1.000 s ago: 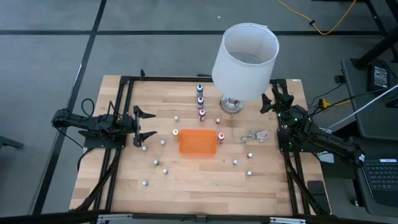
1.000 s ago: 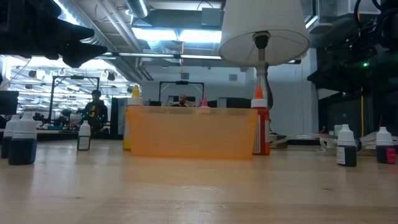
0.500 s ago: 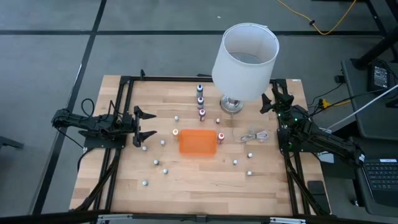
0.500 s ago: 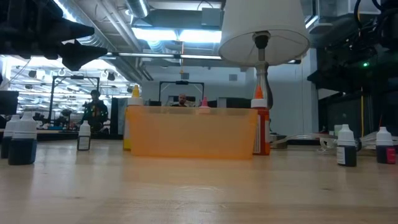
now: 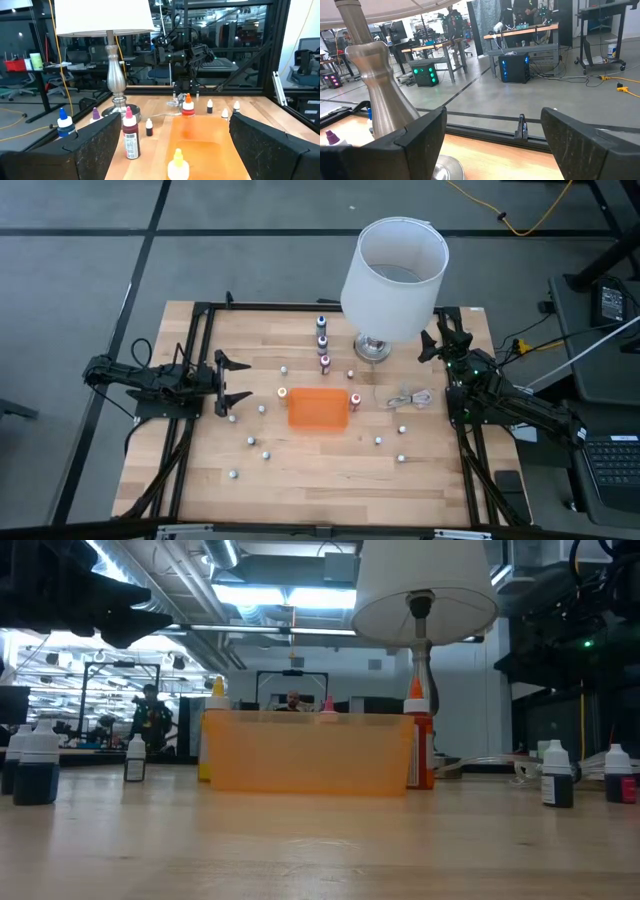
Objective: Pick & Place food coloring
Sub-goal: Put the small green food coloring bottle into the orange bin
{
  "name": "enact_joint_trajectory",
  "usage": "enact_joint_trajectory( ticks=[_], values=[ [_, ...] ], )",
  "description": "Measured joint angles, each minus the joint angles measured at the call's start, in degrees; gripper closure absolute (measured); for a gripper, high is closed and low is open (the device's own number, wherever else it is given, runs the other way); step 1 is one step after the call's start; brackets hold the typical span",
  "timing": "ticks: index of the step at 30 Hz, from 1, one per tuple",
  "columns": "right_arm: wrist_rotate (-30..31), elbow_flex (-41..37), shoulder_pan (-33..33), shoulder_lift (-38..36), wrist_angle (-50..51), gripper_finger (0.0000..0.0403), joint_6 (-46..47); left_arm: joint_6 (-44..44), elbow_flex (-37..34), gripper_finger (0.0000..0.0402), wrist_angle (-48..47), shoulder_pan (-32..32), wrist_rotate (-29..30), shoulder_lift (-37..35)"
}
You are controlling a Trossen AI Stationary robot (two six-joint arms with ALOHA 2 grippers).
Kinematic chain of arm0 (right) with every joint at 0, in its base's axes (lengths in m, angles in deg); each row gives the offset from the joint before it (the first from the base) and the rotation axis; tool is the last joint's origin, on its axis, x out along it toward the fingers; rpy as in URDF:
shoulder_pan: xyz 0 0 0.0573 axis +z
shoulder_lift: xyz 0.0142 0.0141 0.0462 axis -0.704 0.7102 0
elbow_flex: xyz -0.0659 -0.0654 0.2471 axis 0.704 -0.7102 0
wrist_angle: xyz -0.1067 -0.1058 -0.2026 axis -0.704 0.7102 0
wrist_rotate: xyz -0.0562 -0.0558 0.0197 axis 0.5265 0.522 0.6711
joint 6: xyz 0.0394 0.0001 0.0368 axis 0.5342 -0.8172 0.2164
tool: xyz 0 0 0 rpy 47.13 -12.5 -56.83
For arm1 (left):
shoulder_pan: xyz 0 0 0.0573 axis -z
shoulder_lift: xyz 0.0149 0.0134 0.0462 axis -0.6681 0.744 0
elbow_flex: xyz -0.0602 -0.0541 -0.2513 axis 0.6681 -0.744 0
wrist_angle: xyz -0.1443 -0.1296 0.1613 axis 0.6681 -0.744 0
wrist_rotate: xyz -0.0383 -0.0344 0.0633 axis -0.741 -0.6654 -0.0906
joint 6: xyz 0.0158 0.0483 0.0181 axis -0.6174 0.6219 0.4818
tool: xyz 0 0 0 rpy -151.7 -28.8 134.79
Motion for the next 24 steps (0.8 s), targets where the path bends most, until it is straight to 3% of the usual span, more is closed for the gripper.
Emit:
enact_joint_trajectory(
  ticks=[7, 11, 15, 24],
  values=[
    [0.0, -0.01, 0.01, -0.01, -0.01, 0.0079, 0.01, -0.44, 0.12, 0.004, 0.5, 0.0, 4.15, -0.01],
    [0.0, -0.02, 0.0, 0.01, -0.01, 0.0079, 0.0, -5.74, 3.77, 0.0041, -0.73, 0.0, 4.58, 0.66],
    [0.0, -0.02, 0.0, -0.01, -0.02, 0.0079, -0.01, -10.24, 13.01, 0.0041, -10.63, 0.0, 5.62, 4.72],
    [0.0, -0.02, 0.0, -0.02, 0.0, 0.0079, 0.02, -16.12, 39.07, 0.0041, -31.85, 0.0, 14.48, 19.7]
  ],
)
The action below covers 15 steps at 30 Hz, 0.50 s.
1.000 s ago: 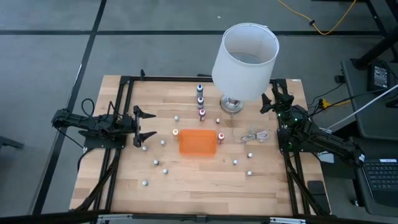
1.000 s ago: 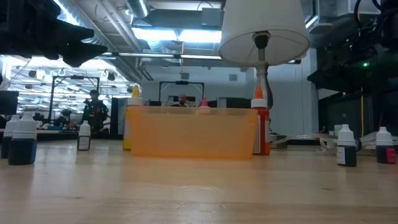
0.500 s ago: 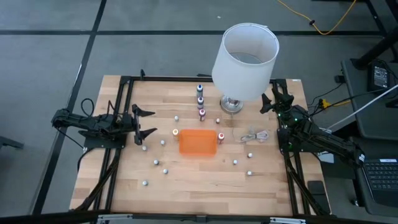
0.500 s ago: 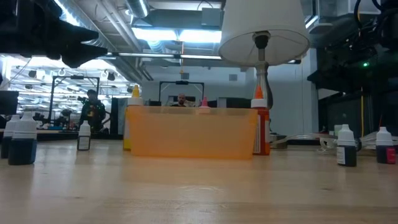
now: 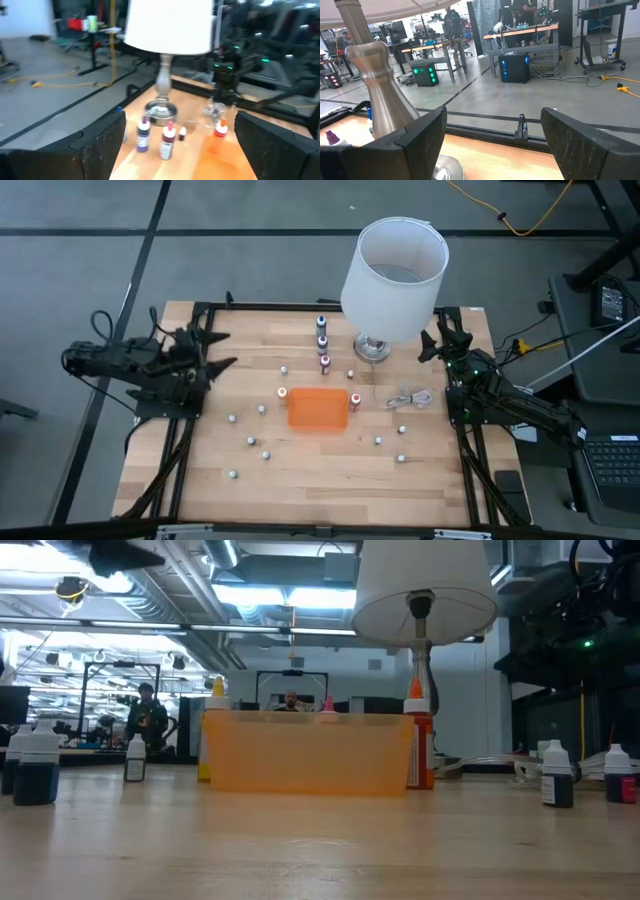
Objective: Pick & Place food coloring
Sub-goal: Put the small green food coloring bottle into the orange bin
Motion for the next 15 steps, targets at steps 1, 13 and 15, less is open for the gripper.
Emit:
enact_joint_trajectory(
  ticks=[1, 13, 15],
  values=[
    [0.0, 0.02, 0.02, 0.0, -0.02, 0.0079, 0.0, -0.7, 2.4, 0.0041, -1.68, 0.0, 0.94, 1.96],
    [0.0, 0.01, 0.01, 0.02, -0.02, 0.0079, -0.01, -18.88, 18.81, 0.0041, -11.17, -6.08, 10.76, 26.32],
    [0.0, 0.01, 0.0, 0.01, 0.0, 0.0079, -0.01, -24.21, 19.8, 0.0041, -11.42, -8.7, 9.73, 30.14]
  ],
)
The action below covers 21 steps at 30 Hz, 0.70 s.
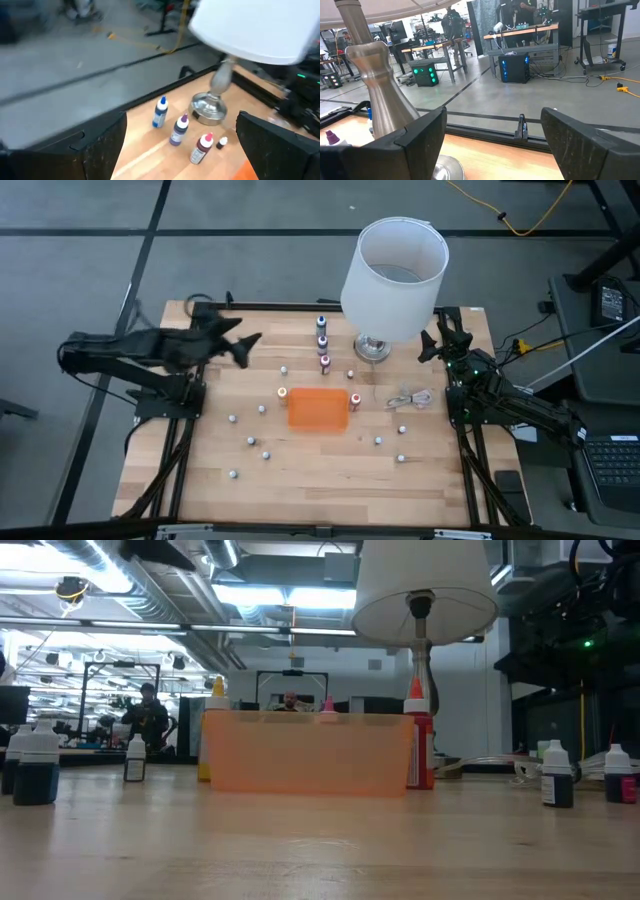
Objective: Pick & Place food coloring
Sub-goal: Put the small green food coloring bottle into the orange bin
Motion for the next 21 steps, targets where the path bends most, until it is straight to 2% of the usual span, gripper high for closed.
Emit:
enact_joint_trajectory(
  ticks=[4, 8, 15, 21],
  values=[
    [0.0, 0.0, 0.02, 0.0, -0.01, 0.0079, 0.01, -9.85, 2.21, 0.0041, -0.06, -5.3, -4.41, 7.28],
    [0.0, 0.01, 0.02, -0.01, -0.01, 0.0079, 0.01, -14.05, 4.57, 0.0041, -0.18, -9.9, -10.37, 14.12],
    [0.0, -0.01, 0.0, -0.01, 0.0, 0.0079, 0.01, -12.74, 10.77, 0.0041, -5.62, -15.84, -21.04, 24.29],
    [0.0, 0.01, 0.0, -0.01, -0.01, 0.0079, 0.01, -7.71, 13.67, 0.0041, -10.23, -17.42, -22.17, 29.8]
  ],
)
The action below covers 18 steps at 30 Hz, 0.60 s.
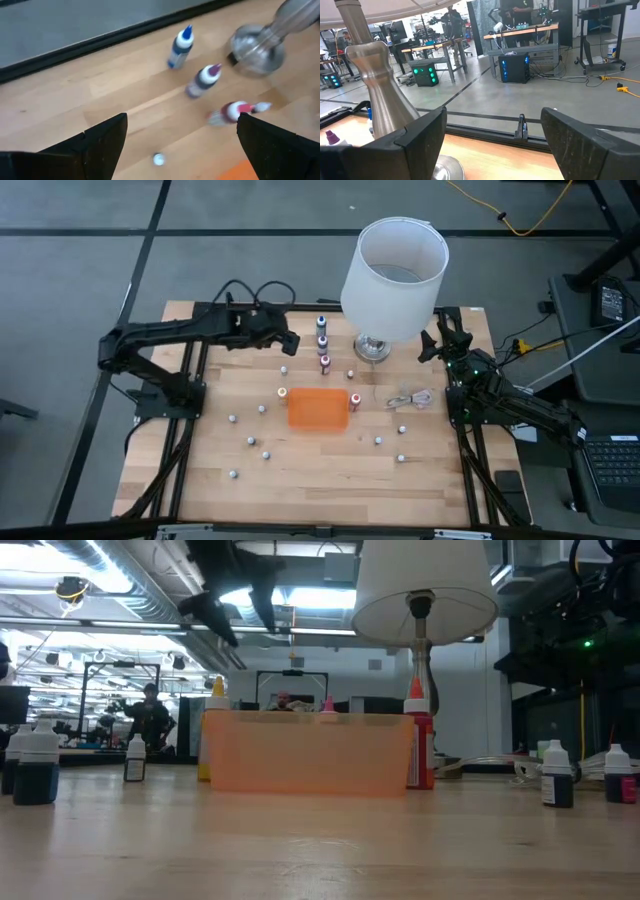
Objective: Pick & Place food coloring
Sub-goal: Put the small green food coloring bottle into the orange bin
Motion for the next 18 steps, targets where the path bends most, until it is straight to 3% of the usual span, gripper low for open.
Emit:
enact_joint_trajectory(
  ticks=[8, 18],
  values=[
    [0.0, 0.01, 0.0, 0.0, 0.0, 0.0079, 0.0, -1.65, 0.02, 0.0041, -2.93, -0.65, -0.94, 6.28],
    [0.0, -0.01, 0.0, 0.0, 0.01, 0.0079, -0.01, -11.27, 0.04, 0.0041, -2.71, -0.89, -4.18, 17.44]
  ],
)
